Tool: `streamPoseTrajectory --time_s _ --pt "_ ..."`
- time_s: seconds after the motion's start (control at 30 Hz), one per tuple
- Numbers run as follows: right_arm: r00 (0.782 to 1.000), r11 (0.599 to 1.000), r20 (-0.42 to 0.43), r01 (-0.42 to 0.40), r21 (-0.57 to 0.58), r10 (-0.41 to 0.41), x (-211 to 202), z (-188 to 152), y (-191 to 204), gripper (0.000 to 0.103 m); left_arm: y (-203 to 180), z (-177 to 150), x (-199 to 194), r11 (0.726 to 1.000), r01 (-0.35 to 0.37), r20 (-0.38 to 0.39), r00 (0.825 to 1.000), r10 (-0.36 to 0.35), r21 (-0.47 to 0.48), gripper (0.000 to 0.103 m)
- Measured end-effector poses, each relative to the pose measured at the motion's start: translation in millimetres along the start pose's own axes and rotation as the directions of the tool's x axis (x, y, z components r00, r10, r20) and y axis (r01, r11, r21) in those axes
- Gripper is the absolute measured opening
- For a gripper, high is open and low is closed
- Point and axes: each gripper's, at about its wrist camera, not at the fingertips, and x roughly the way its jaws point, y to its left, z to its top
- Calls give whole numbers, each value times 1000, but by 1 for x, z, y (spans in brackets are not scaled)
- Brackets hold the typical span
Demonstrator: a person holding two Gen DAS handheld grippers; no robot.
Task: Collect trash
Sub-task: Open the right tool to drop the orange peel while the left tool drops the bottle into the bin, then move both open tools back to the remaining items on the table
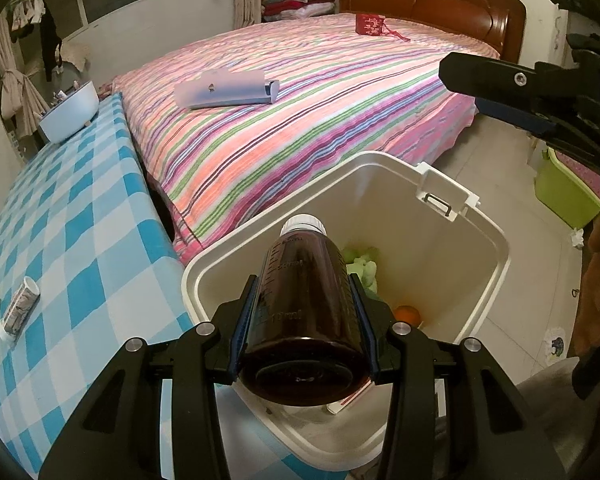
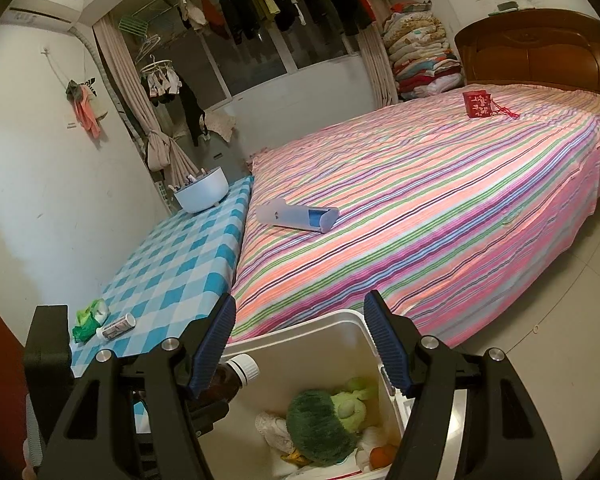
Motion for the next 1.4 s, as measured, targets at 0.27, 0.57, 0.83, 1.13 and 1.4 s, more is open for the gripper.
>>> streamPoseTrajectory --time_s 0.27,0.57,0.83,1.13,1.4 --pt "1000 1000 0 -2 -2 2 1 0 0 65 0 2 -1 1000 -25 4 1000 25 6 48" --pt "1000 1000 0 0 -1 0 1 0 0 65 4 10 -18 995 -96 82 992 95 7 91" --pt "1000 1000 -1 1 -5 -1 2 0 0 65 10 5 -16 995 -96 69 993 98 -25 91" --pt "1000 1000 1 -16 -6 16 6 2 3 65 16 7 -19 994 -99 68 992 102 -42 91" --pt "999 998 -4 -47 -30 47 18 7 30 65 39 3 -30 990 -117 77 989 123 -72 91"
